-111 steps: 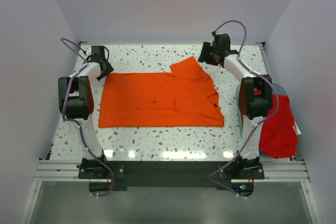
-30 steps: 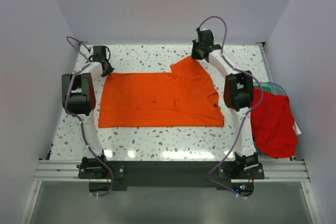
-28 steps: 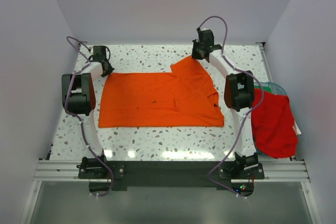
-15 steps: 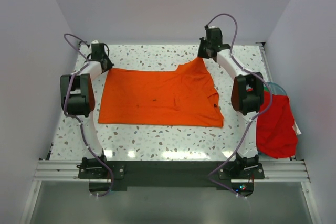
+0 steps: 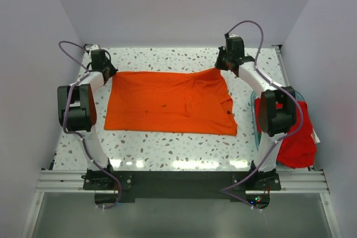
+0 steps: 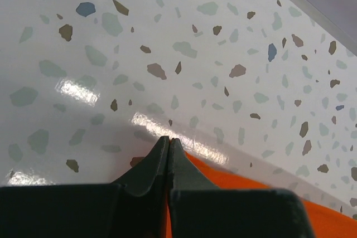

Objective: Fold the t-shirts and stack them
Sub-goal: Fold the tshirt

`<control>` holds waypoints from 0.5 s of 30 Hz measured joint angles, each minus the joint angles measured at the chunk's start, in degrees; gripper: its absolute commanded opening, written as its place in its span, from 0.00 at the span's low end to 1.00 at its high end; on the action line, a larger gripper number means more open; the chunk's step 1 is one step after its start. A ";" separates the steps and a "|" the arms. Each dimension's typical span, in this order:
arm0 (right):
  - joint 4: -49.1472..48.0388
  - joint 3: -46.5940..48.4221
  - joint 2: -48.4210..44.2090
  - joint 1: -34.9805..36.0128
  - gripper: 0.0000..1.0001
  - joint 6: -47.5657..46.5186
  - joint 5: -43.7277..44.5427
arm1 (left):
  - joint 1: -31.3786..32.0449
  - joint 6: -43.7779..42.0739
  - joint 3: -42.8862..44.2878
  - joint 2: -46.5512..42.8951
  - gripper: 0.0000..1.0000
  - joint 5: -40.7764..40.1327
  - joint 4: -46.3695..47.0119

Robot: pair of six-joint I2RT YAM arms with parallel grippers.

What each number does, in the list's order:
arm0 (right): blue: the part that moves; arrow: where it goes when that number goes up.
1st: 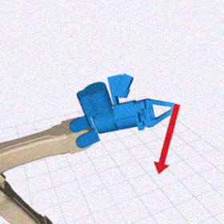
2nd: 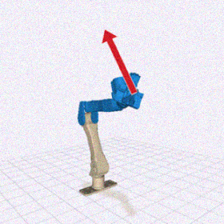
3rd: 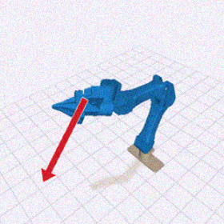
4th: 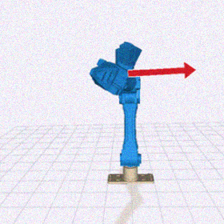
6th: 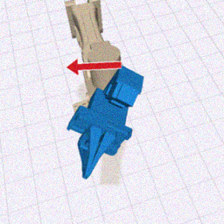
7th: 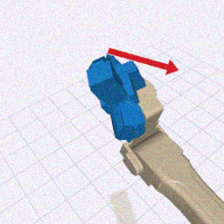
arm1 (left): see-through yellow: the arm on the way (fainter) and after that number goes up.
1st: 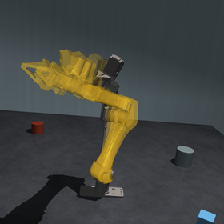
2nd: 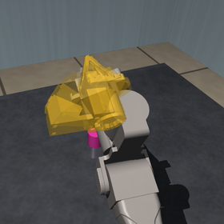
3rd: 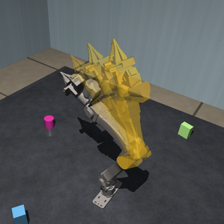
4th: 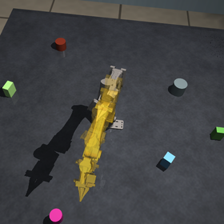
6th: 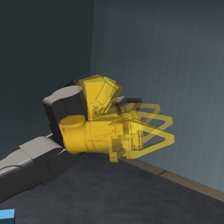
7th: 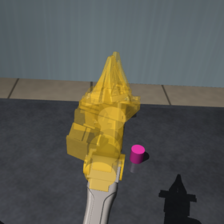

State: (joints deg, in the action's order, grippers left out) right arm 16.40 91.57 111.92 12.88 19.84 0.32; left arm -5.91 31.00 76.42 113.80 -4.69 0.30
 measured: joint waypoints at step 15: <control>-3.17 -26.58 -19.82 1.38 0.00 7.41 -3.15 | -0.42 4.66 -12.92 -10.86 0.00 -1.64 1.77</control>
State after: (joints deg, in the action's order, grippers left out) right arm 13.23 64.99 92.09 14.26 27.24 -2.83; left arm -6.33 35.66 63.51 102.94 -6.33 2.07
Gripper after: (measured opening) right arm 0.011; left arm 0.027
